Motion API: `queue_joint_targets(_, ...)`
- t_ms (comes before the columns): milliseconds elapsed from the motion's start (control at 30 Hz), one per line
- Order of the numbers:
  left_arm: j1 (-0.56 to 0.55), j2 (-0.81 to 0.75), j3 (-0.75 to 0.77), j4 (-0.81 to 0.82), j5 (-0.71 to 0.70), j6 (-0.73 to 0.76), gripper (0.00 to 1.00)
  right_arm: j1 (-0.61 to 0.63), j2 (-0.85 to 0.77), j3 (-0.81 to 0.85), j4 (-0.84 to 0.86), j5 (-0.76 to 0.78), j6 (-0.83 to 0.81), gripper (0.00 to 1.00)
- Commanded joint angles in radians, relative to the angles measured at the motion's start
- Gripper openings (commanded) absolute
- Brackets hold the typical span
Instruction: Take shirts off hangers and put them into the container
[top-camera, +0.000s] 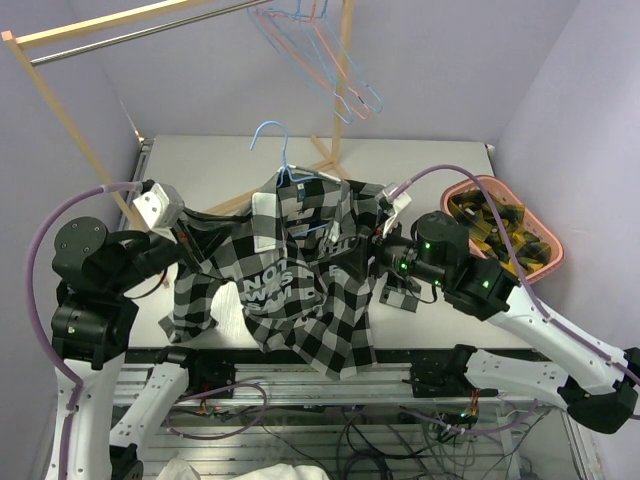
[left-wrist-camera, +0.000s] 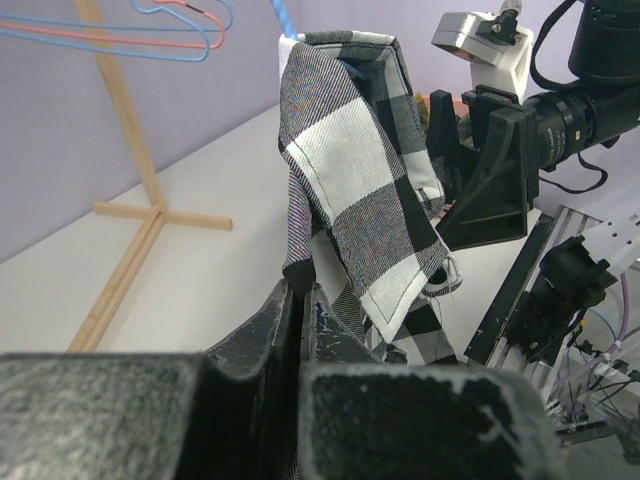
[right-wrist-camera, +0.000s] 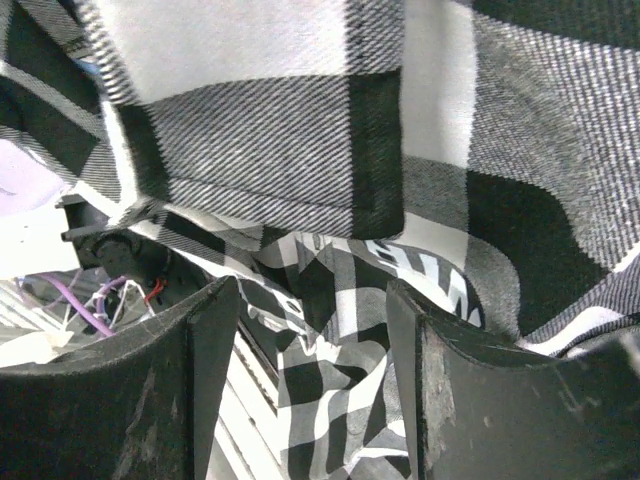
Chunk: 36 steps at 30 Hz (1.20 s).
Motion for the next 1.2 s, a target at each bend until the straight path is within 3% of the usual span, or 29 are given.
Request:
queue_joint_targets(0, 0.0, -0.012, 0.006, 0.07, -0.008, -0.039, 0.07, 0.011, -0.031, -0.032, 0.122, -0.033, 0.032, 0.65)
queue_joint_targets(200, 0.0, -0.007, 0.003, 0.085, -0.01, -0.055, 0.07, 0.03, -0.032, -0.083, 0.216, -0.009, 0.025, 0.71)
queue_joint_targets(633, 0.0, -0.009, -0.008, 0.111, 0.0, -0.081, 0.07, 0.105, 0.05, -0.106, 0.368, 0.102, 0.052, 0.68)
queue_joint_targets(667, 0.0, -0.01, -0.011, 0.113, 0.004, -0.083, 0.07, 0.111, 0.067, -0.101, 0.37, 0.123, 0.059, 0.65)
queue_joint_targets(733, 0.0, -0.013, -0.012, 0.107, 0.005, -0.081, 0.07, 0.126, 0.089, -0.087, 0.356, 0.193, 0.075, 0.51)
queue_joint_targets(833, 0.0, -0.018, -0.01, 0.086, 0.004, -0.064, 0.07, 0.141, 0.109, -0.06, 0.288, 0.314, 0.096, 0.05)
queue_joint_targets(867, 0.0, -0.021, -0.012, 0.079, 0.005, -0.06, 0.07, 0.142, 0.107, -0.037, 0.255, 0.353, 0.108, 0.0)
queue_joint_targets(1167, 0.0, -0.07, -0.08, 0.09, 0.053, -0.056, 0.07, 0.141, -0.091, 0.029, -0.003, 0.708, 0.114, 0.0)
